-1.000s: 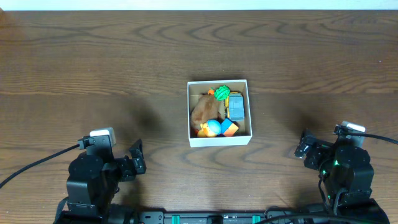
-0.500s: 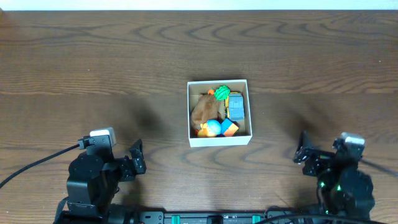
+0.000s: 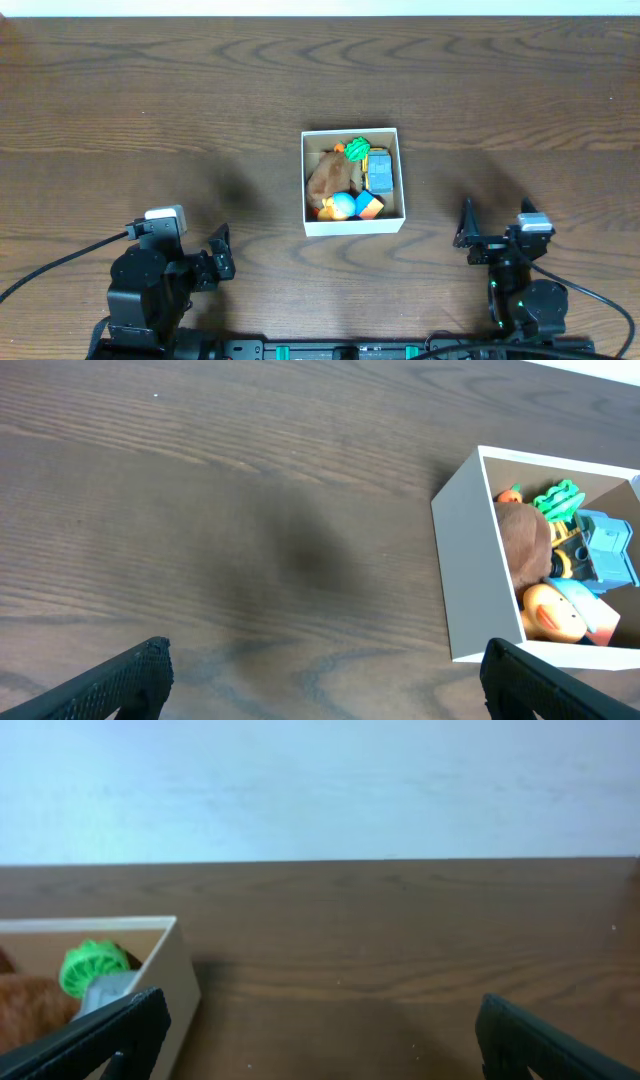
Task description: Pack container
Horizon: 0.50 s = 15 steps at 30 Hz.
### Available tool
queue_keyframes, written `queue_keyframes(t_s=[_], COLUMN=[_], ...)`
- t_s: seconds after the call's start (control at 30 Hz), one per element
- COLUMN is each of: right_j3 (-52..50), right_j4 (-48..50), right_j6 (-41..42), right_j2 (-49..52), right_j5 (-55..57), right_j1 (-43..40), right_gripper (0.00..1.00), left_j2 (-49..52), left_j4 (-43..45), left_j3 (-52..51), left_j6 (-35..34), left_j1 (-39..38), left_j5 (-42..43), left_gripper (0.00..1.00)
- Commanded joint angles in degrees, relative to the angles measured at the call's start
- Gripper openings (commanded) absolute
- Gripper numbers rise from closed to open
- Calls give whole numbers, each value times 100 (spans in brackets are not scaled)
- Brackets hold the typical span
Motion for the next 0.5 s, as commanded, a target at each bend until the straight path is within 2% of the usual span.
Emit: queue_keyframes(t_s=[0.0,0.47], right_j3=[-256,-260], right_j4=[160,197], right_j6=[-522,-516], right_j2=[-50,-44], right_j5=[-223,-223], right_j1=[-76,-74], right_gripper=[99,99], left_j2=[26,26], left_j4=[-9,-9], left_j3=[-11,-11], left_j6=[-74,-74], left_j1=[31,31], left_j5=[44,44], left_gripper=[98,98])
